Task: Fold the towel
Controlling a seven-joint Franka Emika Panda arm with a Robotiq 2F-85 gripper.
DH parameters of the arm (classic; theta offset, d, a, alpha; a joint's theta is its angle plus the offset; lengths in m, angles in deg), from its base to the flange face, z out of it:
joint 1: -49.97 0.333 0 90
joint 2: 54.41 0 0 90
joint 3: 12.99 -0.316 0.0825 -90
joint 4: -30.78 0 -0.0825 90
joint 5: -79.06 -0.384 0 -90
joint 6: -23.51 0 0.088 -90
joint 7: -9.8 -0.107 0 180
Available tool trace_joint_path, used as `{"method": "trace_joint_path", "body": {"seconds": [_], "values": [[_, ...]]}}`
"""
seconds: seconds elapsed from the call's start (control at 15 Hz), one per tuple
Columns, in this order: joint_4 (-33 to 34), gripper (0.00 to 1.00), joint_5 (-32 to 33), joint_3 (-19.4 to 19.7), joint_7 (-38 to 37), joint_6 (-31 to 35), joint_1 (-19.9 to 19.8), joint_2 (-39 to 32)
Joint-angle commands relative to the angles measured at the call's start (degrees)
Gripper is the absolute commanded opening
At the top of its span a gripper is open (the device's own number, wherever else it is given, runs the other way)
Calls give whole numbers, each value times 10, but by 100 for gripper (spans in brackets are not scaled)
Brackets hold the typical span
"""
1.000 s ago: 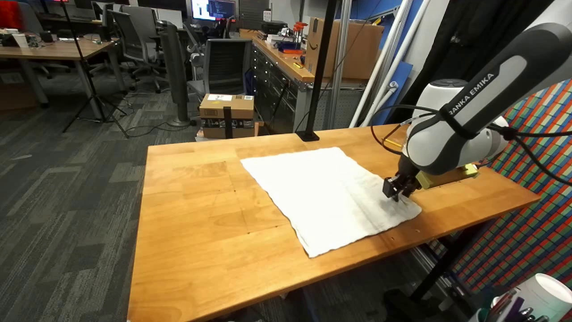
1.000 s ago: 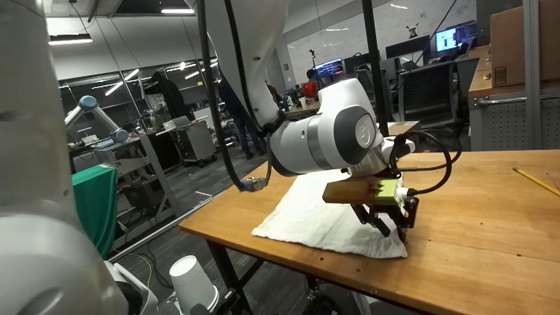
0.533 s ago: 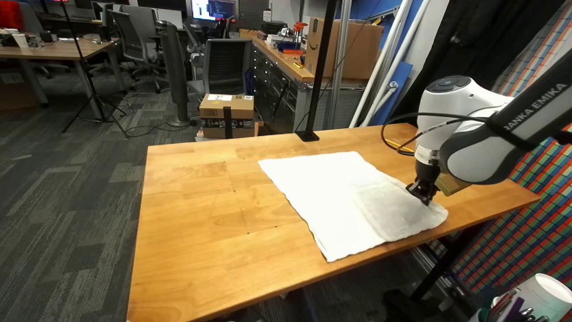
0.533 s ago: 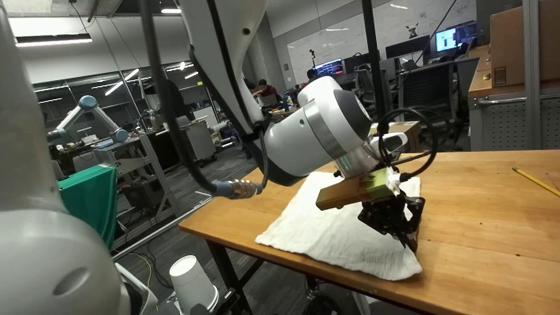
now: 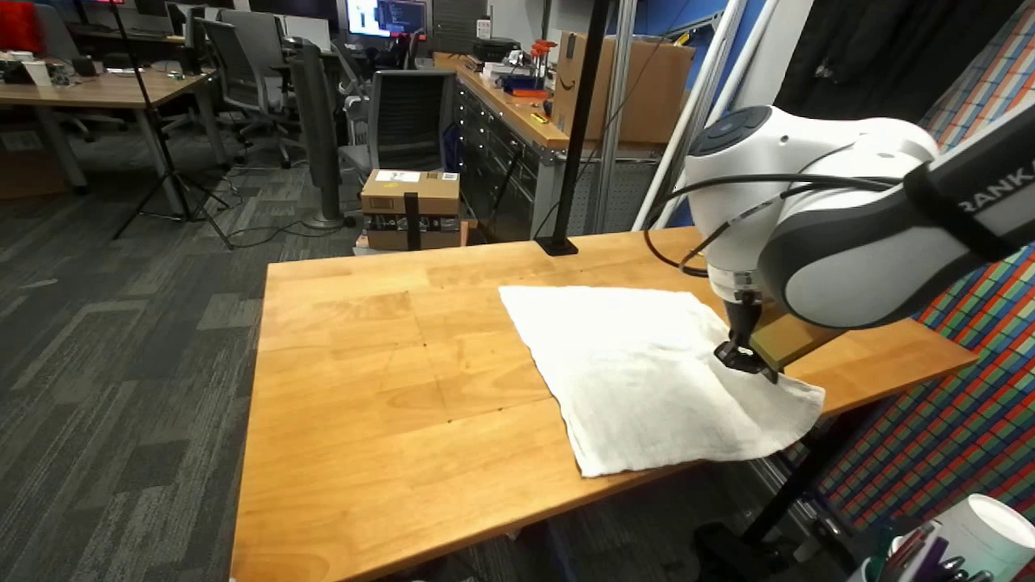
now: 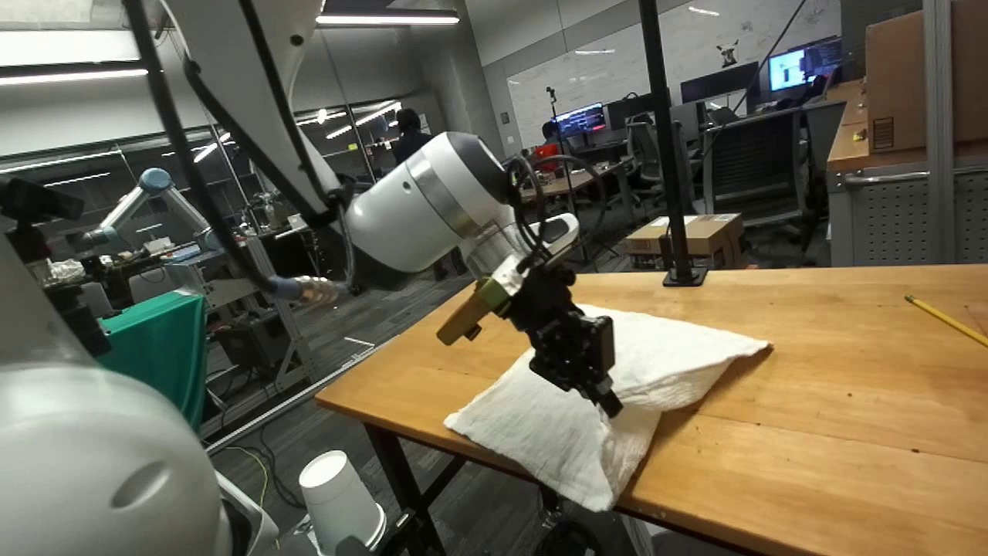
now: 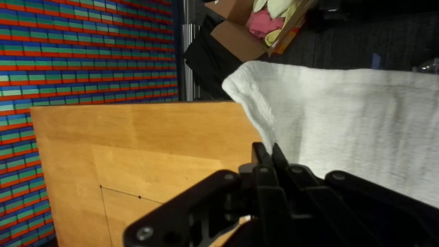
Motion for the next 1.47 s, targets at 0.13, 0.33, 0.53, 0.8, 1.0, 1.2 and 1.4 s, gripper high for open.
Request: {"method": "trace_joint_path", "body": {"seconds": [0.13,0.33,0.53,0.8,1.0,1.2,1.4], "values": [[57,1,-89,-95,-56,-21,22,-34],[115,1,-87,-118,-96,-20,28,-86],[190,2,-87,-129,-148,-33,49,-150],[283,2,-87,-133,-201,-47,98,-233],[344,1,-90,-127,-218,-59,133,-281],[403,1,-90,-116,-226,-77,155,-321],[470,2,-89,-102,-223,-87,164,-355]]}}
